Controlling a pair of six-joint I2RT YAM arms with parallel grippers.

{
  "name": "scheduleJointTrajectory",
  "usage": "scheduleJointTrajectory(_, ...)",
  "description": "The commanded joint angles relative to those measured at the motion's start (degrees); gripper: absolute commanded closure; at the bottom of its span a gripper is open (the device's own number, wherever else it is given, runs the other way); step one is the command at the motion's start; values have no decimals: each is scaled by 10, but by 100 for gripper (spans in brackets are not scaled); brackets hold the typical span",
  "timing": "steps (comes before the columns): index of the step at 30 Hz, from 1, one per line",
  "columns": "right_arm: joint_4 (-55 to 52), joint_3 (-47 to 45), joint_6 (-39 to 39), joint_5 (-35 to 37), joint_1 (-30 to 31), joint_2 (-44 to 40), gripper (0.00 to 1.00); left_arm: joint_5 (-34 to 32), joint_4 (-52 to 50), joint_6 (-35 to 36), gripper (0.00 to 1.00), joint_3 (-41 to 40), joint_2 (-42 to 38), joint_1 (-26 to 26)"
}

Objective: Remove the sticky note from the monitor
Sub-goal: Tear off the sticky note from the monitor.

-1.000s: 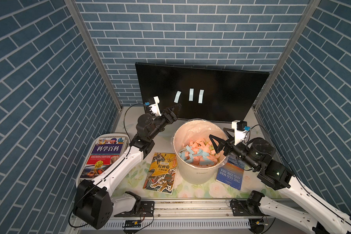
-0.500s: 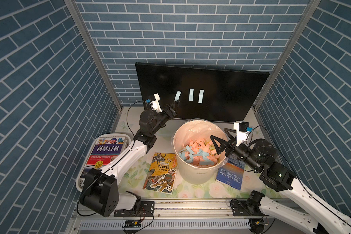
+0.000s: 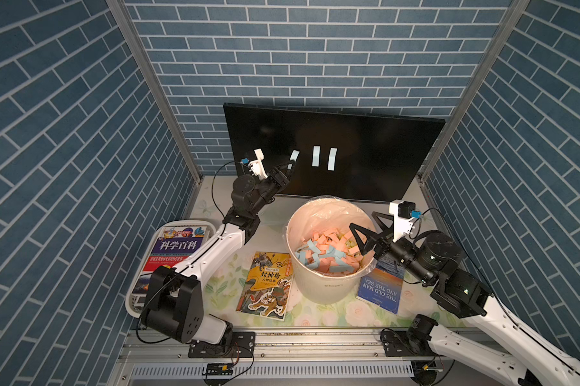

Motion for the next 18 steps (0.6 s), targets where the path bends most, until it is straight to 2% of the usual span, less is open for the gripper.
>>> scheduleJointTrajectory(1, 8, -6, 8, 1, -1, -9, 0, 10, 31, -7, 70, -1, 2, 6)
scheduleJointTrajectory(11, 8, -5, 9, 0, -1, -7, 0, 15, 33, -10, 97, -6, 0, 10)
scheduleJointTrajectory(18, 4, -5, 9, 1, -1, -9, 0, 23, 39, -10, 100, -21, -12, 10)
